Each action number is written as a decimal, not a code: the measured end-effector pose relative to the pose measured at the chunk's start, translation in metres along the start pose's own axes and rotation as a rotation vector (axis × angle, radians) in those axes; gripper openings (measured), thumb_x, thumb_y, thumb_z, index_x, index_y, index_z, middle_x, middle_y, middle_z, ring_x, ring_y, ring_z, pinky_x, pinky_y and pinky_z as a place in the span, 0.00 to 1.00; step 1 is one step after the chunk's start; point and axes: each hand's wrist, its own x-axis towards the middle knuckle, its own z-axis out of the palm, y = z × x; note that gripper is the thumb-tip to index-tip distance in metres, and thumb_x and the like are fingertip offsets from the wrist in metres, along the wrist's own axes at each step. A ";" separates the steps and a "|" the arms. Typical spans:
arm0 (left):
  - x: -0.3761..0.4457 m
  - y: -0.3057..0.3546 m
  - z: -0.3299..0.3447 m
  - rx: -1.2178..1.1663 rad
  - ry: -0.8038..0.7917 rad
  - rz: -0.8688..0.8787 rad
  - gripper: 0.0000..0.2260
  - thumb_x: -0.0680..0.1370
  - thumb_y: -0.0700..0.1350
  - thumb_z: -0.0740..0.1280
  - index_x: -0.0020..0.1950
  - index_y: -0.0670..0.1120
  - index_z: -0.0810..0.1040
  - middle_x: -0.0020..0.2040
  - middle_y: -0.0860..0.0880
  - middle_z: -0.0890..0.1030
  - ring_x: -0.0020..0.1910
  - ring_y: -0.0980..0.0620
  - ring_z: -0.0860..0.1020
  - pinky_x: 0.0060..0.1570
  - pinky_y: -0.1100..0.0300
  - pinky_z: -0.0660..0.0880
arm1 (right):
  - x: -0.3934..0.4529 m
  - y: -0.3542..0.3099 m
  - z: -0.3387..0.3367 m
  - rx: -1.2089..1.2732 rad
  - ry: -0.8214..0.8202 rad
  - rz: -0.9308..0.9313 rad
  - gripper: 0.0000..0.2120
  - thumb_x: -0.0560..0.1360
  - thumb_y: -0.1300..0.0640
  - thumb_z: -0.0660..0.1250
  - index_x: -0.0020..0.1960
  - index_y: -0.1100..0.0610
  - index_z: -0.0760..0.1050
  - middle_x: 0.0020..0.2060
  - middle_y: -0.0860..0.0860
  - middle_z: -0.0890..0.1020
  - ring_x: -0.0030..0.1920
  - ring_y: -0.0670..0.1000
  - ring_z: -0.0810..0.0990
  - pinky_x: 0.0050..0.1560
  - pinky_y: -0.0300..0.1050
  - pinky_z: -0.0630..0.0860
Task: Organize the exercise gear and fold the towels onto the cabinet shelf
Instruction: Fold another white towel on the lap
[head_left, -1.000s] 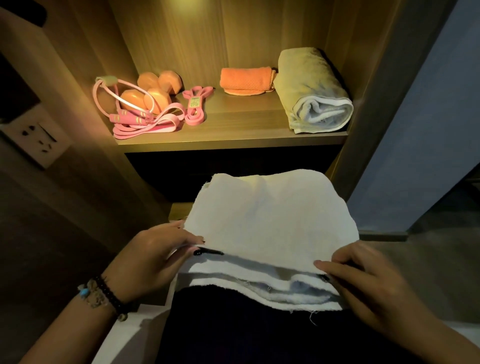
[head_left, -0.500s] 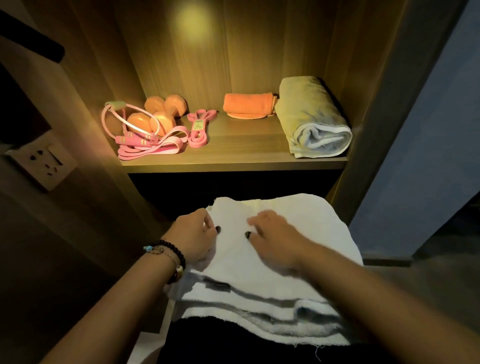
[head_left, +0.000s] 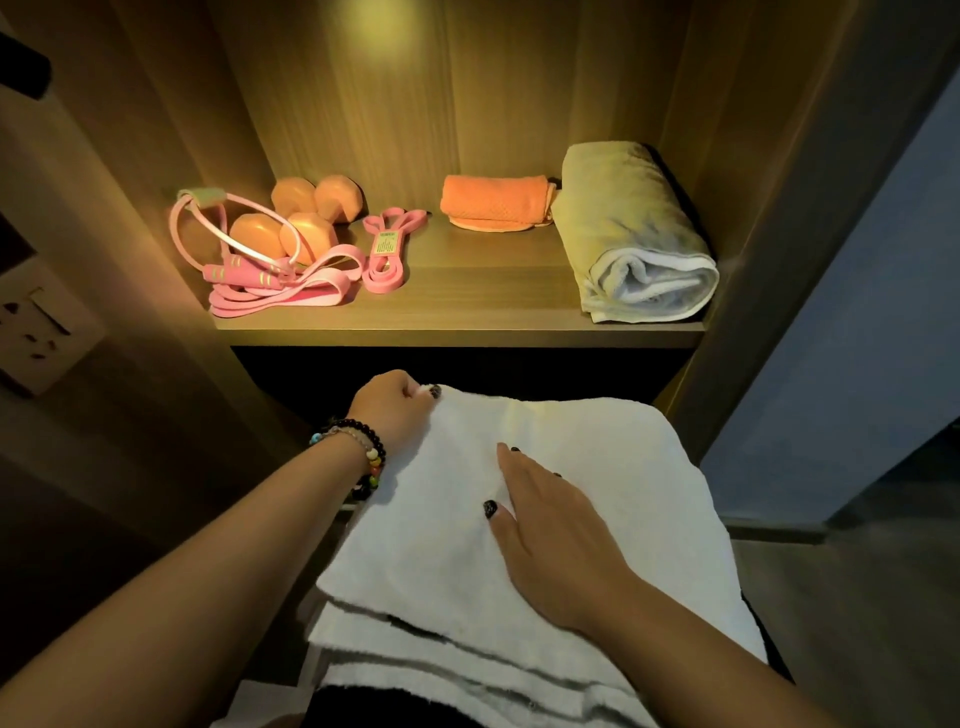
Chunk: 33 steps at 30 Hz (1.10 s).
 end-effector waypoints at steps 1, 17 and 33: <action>0.001 -0.006 0.000 -0.011 0.048 -0.017 0.13 0.80 0.51 0.63 0.39 0.45 0.70 0.35 0.48 0.73 0.33 0.52 0.71 0.31 0.60 0.64 | -0.001 0.001 0.000 0.001 -0.004 0.003 0.29 0.83 0.44 0.45 0.78 0.50 0.38 0.78 0.46 0.45 0.77 0.46 0.46 0.76 0.42 0.42; 0.004 -0.019 0.003 -0.342 -0.134 -0.260 0.06 0.78 0.40 0.63 0.41 0.41 0.73 0.39 0.43 0.71 0.37 0.47 0.71 0.39 0.57 0.68 | 0.000 -0.003 0.004 -0.053 -0.060 -0.011 0.45 0.65 0.34 0.26 0.79 0.50 0.41 0.79 0.48 0.45 0.78 0.47 0.43 0.77 0.46 0.41; -0.041 -0.052 0.029 -0.317 -0.295 -0.321 0.45 0.60 0.74 0.69 0.62 0.40 0.76 0.39 0.47 0.75 0.38 0.50 0.73 0.41 0.57 0.67 | -0.007 0.038 -0.027 -0.325 0.020 0.434 0.34 0.78 0.33 0.40 0.78 0.47 0.40 0.77 0.55 0.37 0.76 0.62 0.34 0.74 0.64 0.38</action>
